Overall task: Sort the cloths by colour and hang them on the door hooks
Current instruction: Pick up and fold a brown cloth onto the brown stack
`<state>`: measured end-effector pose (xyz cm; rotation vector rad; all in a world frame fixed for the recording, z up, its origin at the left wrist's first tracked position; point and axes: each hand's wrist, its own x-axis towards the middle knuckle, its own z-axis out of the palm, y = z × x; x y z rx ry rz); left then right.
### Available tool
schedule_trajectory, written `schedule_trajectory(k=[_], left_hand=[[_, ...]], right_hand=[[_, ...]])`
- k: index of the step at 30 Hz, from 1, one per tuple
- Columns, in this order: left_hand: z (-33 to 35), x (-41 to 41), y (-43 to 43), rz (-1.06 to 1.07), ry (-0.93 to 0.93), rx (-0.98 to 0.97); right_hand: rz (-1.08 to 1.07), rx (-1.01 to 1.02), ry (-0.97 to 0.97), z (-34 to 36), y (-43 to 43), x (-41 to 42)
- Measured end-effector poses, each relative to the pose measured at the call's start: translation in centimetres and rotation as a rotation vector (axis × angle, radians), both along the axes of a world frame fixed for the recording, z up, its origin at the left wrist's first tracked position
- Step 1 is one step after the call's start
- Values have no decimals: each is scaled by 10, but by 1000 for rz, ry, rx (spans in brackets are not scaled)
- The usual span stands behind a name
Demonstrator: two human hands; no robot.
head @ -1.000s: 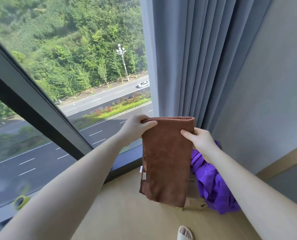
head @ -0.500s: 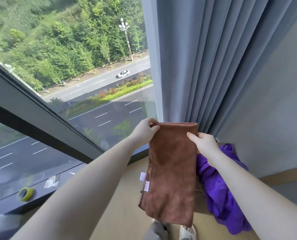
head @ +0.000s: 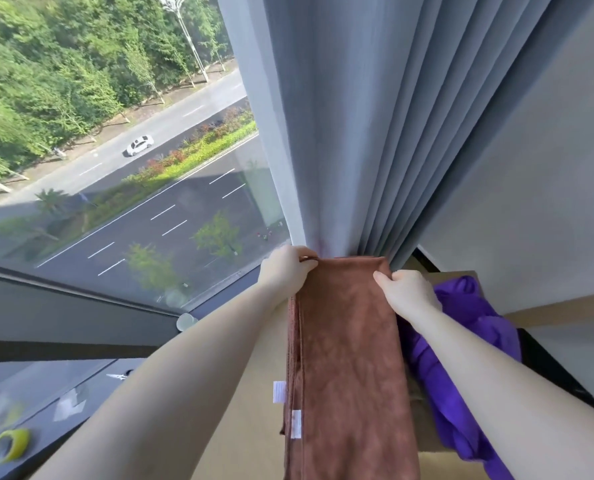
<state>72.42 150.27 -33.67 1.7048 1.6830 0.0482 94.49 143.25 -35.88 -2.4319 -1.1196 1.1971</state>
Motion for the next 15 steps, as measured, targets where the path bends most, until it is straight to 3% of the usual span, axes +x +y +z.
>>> schedule_trajectory(k=[9, 12, 15], left_hand=[[-29, -4, 17, -182, 191, 29], [-28, -2, 11, -229, 285, 74], [-26, 4, -3, -264, 360, 245]], right_hand=[[139, 4, -273, -6, 4, -11], [205, 133, -373, -4, -2, -17], [346, 362, -457, -7, -11, -22]])
